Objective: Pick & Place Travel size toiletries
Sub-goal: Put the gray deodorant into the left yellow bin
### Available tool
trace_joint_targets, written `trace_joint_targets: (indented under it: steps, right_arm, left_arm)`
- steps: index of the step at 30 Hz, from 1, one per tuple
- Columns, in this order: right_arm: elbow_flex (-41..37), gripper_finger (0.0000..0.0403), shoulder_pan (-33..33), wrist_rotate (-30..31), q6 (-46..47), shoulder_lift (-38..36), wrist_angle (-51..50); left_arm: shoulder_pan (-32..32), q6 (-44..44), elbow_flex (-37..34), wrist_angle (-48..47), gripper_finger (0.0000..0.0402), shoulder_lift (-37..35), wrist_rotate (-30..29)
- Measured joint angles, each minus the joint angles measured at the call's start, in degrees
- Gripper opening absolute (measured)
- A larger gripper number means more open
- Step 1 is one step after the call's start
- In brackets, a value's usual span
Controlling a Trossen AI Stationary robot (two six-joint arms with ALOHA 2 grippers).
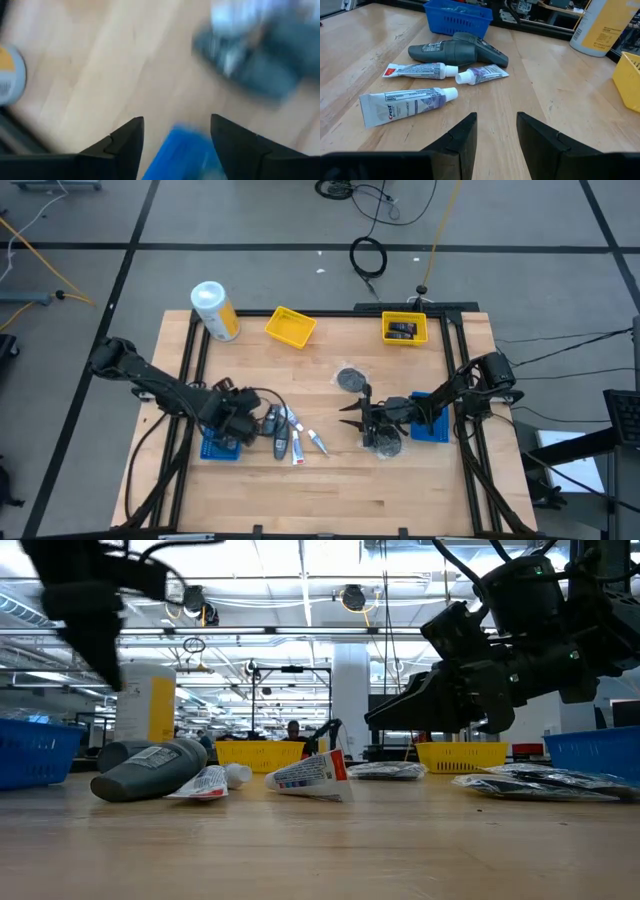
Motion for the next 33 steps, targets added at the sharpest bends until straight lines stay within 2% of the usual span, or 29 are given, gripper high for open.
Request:
trace_joint_targets:
  steps: [3,6,10,14,19,22,26,33]
  right_arm:
    - [0.00,0.0130,0.01,0.00,0.02,0.00,-0.21]
    - [0.00,0.0130,0.01,0.00,0.02,0.00,-0.60]
    - [0.00,0.0130,0.01,0.00,0.04,0.00,-0.72]
    - [0.00,0.0130,-0.01,0.00,0.04,0.00,-0.75]
    - [0.00,0.0130,0.01,0.01,0.04,0.00,-0.77]
    - [0.00,0.0130,0.00,0.00,0.04,0.00,-0.77]
    - [0.00,0.0130,0.01,0.02,0.07,0.00,-0.78]
    - [-0.02,0.0130,0.01,0.00,0.11,0.00,-0.99]
  left_arm:
    - [0.02,-5.93,-0.77,8.36,0.0200,0.00,-7.17]
    - [0.00,-9.95,-2.64,18.65,0.0186,0.47,-10.85]
    - [0.11,-8.74,-5.92,30.89,0.0190,0.56,-10.75]
    - [0.15,-5.47,-8.34,38.53,0.0230,0.57,-9.94]
    - [1.94,-10.38,-9.60,35.50,0.0293,0.57,-9.51]
    - [2.56,-13.76,-10.03,33.68,0.0314,0.55,-9.05]
    - [2.24,-16.35,-10.40,34.70,0.0320,2.01,-5.09]
    - [1.06,-21.36,-10.44,35.27,0.0302,7.83,-2.28]
